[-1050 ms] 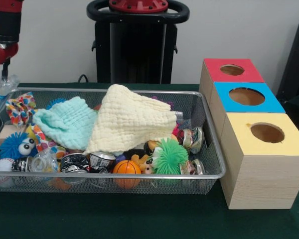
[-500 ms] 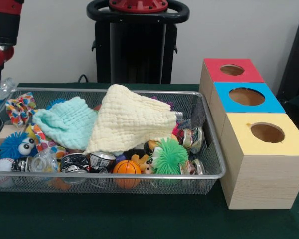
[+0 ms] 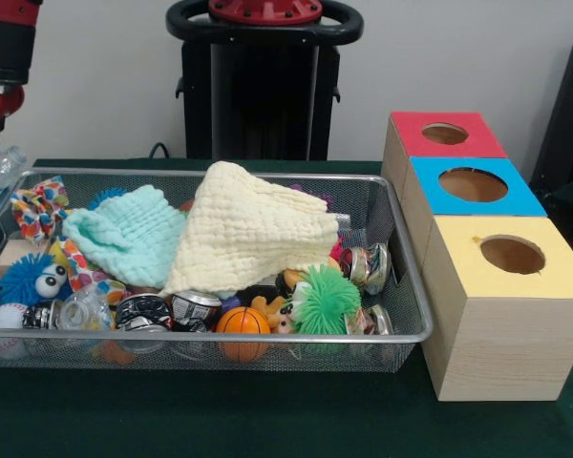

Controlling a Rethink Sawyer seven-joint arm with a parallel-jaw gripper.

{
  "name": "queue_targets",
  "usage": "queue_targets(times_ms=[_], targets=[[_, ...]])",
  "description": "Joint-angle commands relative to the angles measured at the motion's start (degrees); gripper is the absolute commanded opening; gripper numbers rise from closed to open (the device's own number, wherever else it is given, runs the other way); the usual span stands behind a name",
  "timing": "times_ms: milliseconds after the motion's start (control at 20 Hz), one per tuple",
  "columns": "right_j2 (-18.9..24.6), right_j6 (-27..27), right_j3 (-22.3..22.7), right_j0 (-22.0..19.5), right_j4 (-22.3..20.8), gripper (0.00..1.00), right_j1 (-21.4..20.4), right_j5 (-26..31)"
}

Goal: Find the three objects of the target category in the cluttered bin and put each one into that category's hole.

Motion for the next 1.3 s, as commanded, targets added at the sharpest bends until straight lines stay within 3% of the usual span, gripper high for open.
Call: queue_targets(times_ms=[50, 150, 350, 550, 750, 1300], targets=[[4.8, -8.1, 10.0, -5.0, 8.9, 0.00, -11.4, 3.7], [7.4, -11.8, 13.4, -7.9, 14.2, 0.00, -16.2, 5.7], [10.9, -14.1, 19.7, -10.9, 22.2, 0.00, -25.3, 6.7], [13.6, -14.1, 23.3, -12.1, 26.6, 0.00, -29.4, 6.9], [13.0, -7.1, 27.3, -8.8, 26.2, 0.00, -31.4, 4.3], [6.2, 7.8, 28.9, 2.0, 21.6, 0.00, -30.5, 0.7]])
